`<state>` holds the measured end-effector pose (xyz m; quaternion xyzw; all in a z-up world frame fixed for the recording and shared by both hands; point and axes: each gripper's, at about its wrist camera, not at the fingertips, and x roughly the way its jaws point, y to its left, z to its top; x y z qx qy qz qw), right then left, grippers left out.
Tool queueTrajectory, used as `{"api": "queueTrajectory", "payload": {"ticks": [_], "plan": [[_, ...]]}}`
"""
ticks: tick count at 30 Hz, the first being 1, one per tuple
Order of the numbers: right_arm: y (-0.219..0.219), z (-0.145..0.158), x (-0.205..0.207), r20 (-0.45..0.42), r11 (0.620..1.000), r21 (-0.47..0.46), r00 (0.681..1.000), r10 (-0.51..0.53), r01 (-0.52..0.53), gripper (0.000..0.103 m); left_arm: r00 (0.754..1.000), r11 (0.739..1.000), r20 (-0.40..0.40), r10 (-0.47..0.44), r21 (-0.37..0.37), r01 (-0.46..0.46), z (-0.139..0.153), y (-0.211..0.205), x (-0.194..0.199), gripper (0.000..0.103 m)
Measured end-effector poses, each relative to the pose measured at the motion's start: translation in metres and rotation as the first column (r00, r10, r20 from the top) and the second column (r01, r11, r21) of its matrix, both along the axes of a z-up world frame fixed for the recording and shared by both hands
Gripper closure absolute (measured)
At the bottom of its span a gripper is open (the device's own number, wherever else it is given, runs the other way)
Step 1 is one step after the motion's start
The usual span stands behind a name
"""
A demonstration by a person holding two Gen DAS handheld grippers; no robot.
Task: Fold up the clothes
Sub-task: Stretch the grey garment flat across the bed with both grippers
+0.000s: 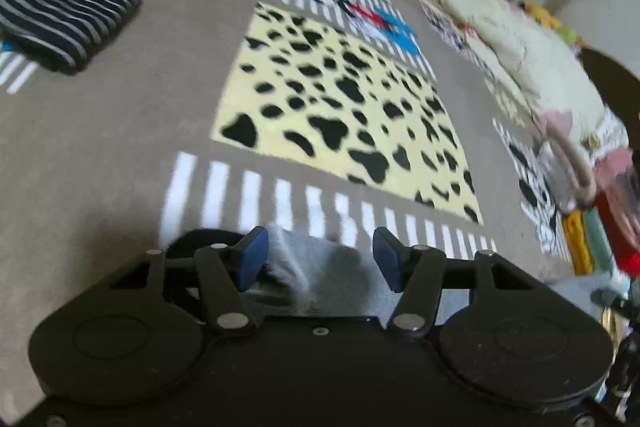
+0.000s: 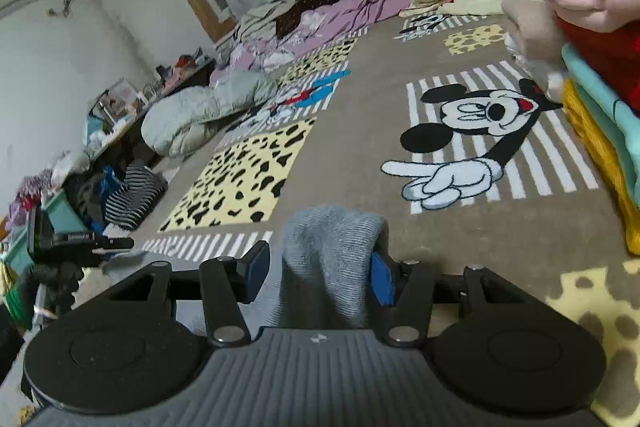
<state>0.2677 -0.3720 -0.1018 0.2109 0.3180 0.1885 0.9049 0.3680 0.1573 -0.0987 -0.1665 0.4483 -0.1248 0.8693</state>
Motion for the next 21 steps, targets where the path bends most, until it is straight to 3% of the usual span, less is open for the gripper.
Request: {"api": "queueTrajectory", "payload": {"ticks": [2, 4, 5, 7, 10, 13, 18, 21], "plan": [[0.001, -0.001, 0.003, -0.004, 1.000, 0.000, 1.000, 0.002, -0.002, 0.049, 1.000, 0.998, 0.005, -0.031, 0.048, 0.030, 0.001, -0.009, -0.002, 0.085], [0.002, -0.001, 0.005, -0.006, 1.000, 0.001, 1.000, 0.006, -0.006, 0.049, 0.998, 0.995, 0.038, -0.059, 0.083, 0.056, 0.005, -0.016, -0.008, 0.095], [0.003, -0.001, 0.005, -0.002, 1.000, 0.001, 1.000, 0.011, -0.011, 0.049, 0.994, 0.994, 0.085, -0.071, 0.089, 0.063, 0.010, -0.017, -0.015, 0.097], [0.003, 0.000, 0.004, 0.010, 1.000, 0.004, 1.000, 0.014, -0.014, 0.073, 0.979, 0.996, 0.183, -0.084, 0.052, 0.076, 0.022, -0.013, -0.034, 0.098], [0.002, 0.005, -0.004, 0.045, 1.000, 0.009, 0.999, 0.006, -0.006, 0.080, 0.949, 0.993, 0.295, -0.114, 0.043, 0.106, 0.039, -0.008, -0.070, 0.103], [0.005, 0.009, -0.019, 0.080, 0.999, -0.029, 0.996, 0.034, -0.031, 0.082, 0.909, 0.988, 0.388, -0.155, 0.042, 0.150, 0.051, 0.001, -0.111, 0.103], [0.009, 0.010, -0.049, 0.109, 0.991, -0.103, 0.989, 0.097, -0.086, 0.082, 0.877, 0.977, 0.430, -0.212, 0.081, 0.196, 0.057, 0.006, -0.165, 0.103], [0.011, 0.010, -0.068, 0.119, 0.982, -0.147, 0.984, 0.135, -0.117, 0.082, 0.904, 0.982, 0.386, -0.184, 0.115, 0.150, 0.053, 0.007, -0.167, 0.101]]}}
